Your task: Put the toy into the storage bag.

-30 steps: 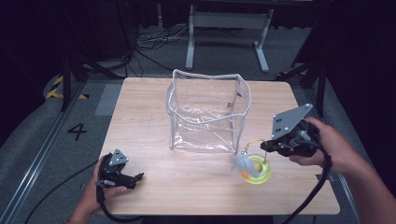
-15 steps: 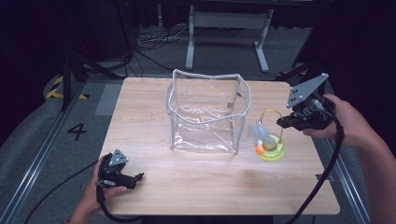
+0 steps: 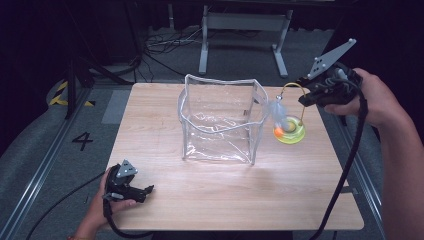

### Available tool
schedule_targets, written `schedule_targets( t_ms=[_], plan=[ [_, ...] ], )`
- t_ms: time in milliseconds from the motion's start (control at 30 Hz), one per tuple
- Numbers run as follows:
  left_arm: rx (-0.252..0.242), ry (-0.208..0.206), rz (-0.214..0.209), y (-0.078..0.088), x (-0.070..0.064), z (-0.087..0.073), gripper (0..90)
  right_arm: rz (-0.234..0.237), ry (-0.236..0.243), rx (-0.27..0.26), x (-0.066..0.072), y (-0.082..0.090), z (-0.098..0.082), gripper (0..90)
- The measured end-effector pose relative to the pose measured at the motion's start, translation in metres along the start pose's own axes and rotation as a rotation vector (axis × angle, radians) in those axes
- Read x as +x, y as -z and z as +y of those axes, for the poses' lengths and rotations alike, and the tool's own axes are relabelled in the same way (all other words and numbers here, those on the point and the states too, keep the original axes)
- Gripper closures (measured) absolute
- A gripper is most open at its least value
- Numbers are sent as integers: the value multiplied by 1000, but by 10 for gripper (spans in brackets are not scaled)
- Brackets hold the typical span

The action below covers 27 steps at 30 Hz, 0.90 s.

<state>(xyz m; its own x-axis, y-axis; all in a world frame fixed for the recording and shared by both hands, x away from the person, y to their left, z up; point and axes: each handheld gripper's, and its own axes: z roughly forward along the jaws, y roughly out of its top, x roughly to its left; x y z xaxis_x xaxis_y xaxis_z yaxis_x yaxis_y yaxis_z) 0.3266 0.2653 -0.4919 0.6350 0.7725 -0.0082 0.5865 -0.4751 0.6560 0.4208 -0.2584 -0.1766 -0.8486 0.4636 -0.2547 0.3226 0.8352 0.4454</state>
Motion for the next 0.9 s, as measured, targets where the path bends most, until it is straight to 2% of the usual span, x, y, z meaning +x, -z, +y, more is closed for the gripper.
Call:
schedule_targets(
  t_ms=[100, 300, 500, 633, 900],
  plan=[
    [0, 0, 0, 0, 0, 0, 6, -16, 1, 3, -9, 8, 10, 885],
    [-2, 3, 0, 0, 0, 0, 6, -44, 2, -4, -19, 21, 24, 885],
    [-2, 4, 0, 0, 0, 0, 6, -68, -11, -38, -29, 35, 34, 885],
    [-2, 5, 0, 0, 0, 0, 6, -89, -6, -56, -30, 41, 44, 885],
    [-2, 5, 0, 0, 0, 0, 6, -85, 6, -110, -30, 48, 66, 885]
  ],
)
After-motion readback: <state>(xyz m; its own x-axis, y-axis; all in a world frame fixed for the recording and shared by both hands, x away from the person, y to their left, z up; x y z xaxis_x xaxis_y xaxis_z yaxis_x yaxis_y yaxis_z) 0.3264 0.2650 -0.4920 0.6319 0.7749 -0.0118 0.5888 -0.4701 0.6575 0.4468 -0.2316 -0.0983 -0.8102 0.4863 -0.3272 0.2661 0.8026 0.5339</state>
